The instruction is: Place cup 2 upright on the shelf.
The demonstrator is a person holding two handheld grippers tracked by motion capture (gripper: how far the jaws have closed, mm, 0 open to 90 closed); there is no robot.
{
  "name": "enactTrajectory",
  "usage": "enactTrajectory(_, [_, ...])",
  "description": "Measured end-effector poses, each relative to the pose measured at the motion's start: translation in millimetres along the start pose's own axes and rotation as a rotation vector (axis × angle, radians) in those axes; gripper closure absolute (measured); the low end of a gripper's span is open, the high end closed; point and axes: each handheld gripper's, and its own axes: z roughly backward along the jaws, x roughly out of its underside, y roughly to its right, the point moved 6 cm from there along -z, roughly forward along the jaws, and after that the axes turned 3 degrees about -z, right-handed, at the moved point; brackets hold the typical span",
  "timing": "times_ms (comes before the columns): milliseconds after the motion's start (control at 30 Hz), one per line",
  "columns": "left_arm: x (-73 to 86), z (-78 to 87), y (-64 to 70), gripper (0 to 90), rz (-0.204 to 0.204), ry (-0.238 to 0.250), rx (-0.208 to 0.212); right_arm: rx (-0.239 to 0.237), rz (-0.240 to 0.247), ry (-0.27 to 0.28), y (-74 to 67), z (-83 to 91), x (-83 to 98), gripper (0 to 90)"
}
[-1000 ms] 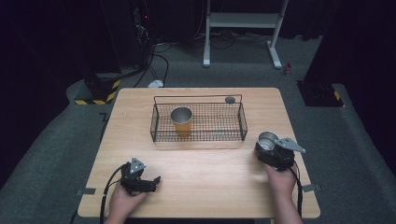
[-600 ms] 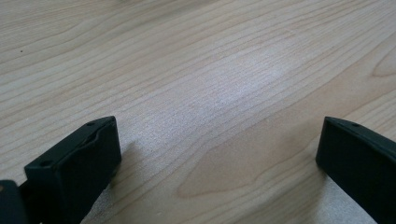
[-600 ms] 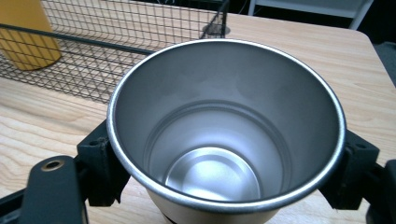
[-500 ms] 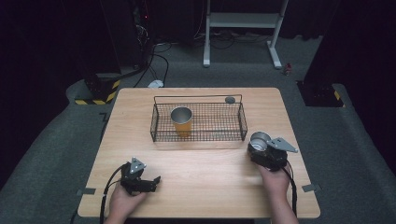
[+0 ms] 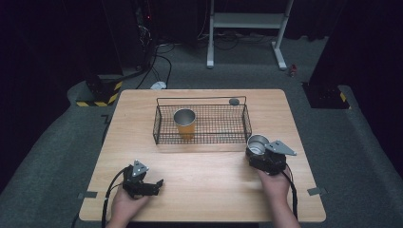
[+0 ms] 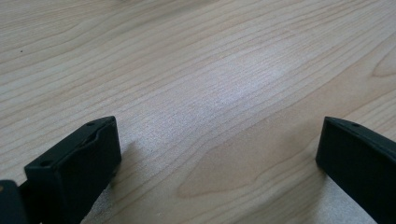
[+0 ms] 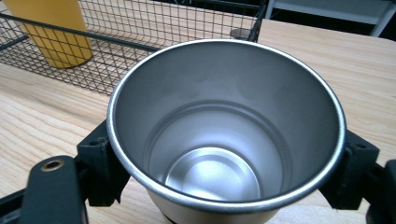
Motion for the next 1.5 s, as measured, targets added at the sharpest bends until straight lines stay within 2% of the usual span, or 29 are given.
enactTrajectory(800, [-0.1,0.0,-0.2,0.3,-0.002,0.000,-0.001,-0.043,0.017,0.018,-24.6,3.3,-6.4,18.3])
enactTrajectory(1033, [-0.1,0.0,-0.3,0.3,-0.002,0.000,-0.001,-0.037,0.021,0.017,-30.1,3.3,-8.4,18.3])
enactTrajectory(1167, [0.3,0.5,-0.5,0.3,-0.006,-0.002,-0.005,-0.025,0.042,0.002,-36.3,2.5,-11.9,18.3])
enactTrajectory(1333, [0.4,0.6,-0.3,0.3,-0.003,-0.003,-0.005,-0.025,0.023,0.025,-44.6,2.3,-22.6,18.3])
enactTrajectory(1500, [0.5,0.6,0.6,0.3,0.005,-0.003,-0.007,-0.005,-0.008,0.044,-50.1,2.3,-32.0,18.3])
